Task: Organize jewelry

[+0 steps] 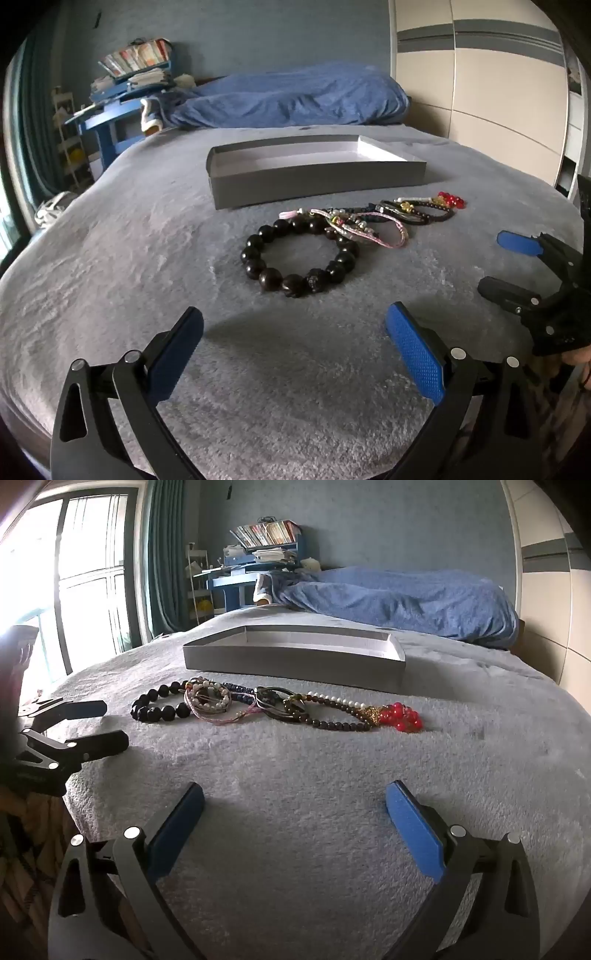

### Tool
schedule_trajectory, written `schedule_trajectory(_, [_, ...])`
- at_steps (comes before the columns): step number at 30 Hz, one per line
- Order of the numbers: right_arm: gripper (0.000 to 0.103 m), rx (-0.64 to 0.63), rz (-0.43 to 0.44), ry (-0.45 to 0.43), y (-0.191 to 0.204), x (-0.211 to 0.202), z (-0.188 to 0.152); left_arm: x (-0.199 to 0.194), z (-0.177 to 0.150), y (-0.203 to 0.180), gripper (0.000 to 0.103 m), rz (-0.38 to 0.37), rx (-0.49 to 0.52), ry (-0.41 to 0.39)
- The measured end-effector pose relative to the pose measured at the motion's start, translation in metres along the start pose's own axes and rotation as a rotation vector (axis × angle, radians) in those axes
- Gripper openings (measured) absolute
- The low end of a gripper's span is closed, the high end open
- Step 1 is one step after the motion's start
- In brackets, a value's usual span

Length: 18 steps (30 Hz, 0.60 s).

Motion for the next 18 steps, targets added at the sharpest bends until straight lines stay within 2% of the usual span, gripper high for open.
schedule_trajectory(5, [0.098,-0.002,0.000,-0.003,0.000,0.000,0.000,0.004,-0.002,0.002,0.098,-0.036,-0.023,0.006])
schedule_trajectory(9, [0.098,0.000,0.000,0.000,0.000,0.000,0.000,0.005,0.001,-0.002,0.098,-0.011,-0.014,-0.004])
schedule_trajectory(18, [0.098,0.002,0.001,0.002,0.000,0.001,0.000,-0.004,0.008,-0.006,0.098,-0.027,-0.026,-0.063])
Point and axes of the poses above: each gripper's, at about its wrist camera, not at the fingertips, and x roughly the way its jaws point, y to its left, z to its top, the point moved 10 cm from there along x, roughly the way its jaws point, and after that the axes turned 10 degrees about z, right-handed, at the moved point
